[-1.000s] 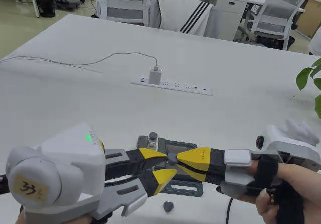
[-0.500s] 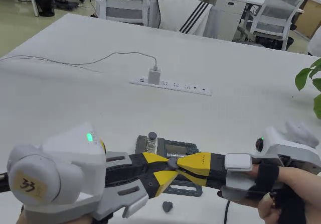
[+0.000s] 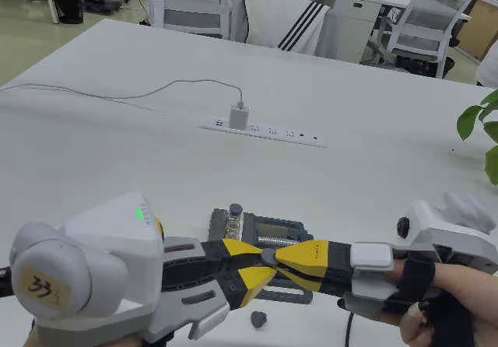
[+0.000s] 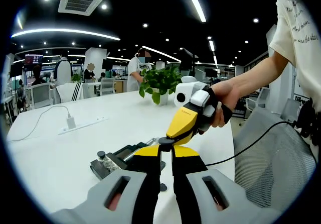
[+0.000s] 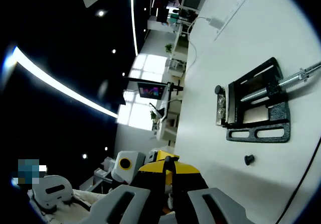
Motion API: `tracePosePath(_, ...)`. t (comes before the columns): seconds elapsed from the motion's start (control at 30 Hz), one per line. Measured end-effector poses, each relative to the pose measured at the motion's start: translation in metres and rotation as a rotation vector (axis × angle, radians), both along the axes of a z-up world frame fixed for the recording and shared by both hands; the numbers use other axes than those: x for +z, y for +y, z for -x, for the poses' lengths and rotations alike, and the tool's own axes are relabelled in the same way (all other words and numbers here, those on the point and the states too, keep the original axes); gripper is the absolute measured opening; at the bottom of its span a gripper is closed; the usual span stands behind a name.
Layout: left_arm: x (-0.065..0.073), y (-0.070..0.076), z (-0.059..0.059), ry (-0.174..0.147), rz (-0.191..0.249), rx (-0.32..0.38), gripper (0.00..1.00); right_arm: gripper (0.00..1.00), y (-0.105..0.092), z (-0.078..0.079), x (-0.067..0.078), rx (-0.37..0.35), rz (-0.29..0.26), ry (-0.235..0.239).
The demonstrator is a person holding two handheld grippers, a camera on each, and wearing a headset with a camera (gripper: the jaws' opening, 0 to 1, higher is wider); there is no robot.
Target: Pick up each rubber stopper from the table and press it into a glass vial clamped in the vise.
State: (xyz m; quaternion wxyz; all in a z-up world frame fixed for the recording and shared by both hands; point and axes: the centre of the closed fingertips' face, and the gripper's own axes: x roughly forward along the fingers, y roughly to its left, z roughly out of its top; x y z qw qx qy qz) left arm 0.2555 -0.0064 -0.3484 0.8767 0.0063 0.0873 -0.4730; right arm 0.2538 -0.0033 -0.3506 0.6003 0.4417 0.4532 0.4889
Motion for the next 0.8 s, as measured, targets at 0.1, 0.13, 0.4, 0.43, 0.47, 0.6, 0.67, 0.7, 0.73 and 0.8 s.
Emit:
tracePosePath(0.1,-0.001,0.000,0.001,0.004,-0.002,0.000,0.04,0.00,0.001,0.001,0.000,0.011,0.015,-0.053)
tracePosePath(0.13,-0.002,0.000,0.001,0.005,-0.002,-0.001,0.04,0.00,0.001,0.001,-0.001,0.017,0.019,-0.079)
tracePosePath(0.4,-0.004,0.000,0.002,0.013,-0.002,-0.002,0.04,0.30,0.001,0.006,-0.007,0.066,0.099,-0.229)
tracePosePath(0.43,-0.004,-0.001,0.002,0.016,-0.002,-0.002,0.04,0.32,0.002,0.008,-0.009,0.077,0.110,-0.240)
tracePosePath(0.47,-0.004,-0.001,0.002,0.016,-0.004,-0.002,0.04,0.36,0.002,0.009,-0.009,0.085,0.113,-0.256)
tracePosePath(0.6,-0.007,-0.001,0.003,0.023,-0.007,-0.005,0.04,0.47,0.003,0.009,-0.012,0.096,0.146,-0.310)
tracePosePath(0.67,-0.008,0.000,0.003,0.027,-0.010,-0.006,0.04,0.51,0.002,0.008,-0.013,0.100,0.161,-0.330)
tracePosePath(0.7,-0.009,0.000,0.003,0.030,-0.012,-0.007,0.04,0.53,0.002,0.007,-0.014,0.103,0.170,-0.348)
tracePosePath(0.73,-0.009,0.000,0.003,0.029,-0.012,-0.007,0.04,0.56,0.002,0.007,-0.014,0.104,0.175,-0.365)
tracePosePath(0.8,-0.010,0.000,0.004,0.037,-0.012,-0.007,0.04,0.62,0.001,0.005,-0.015,0.115,0.197,-0.398)
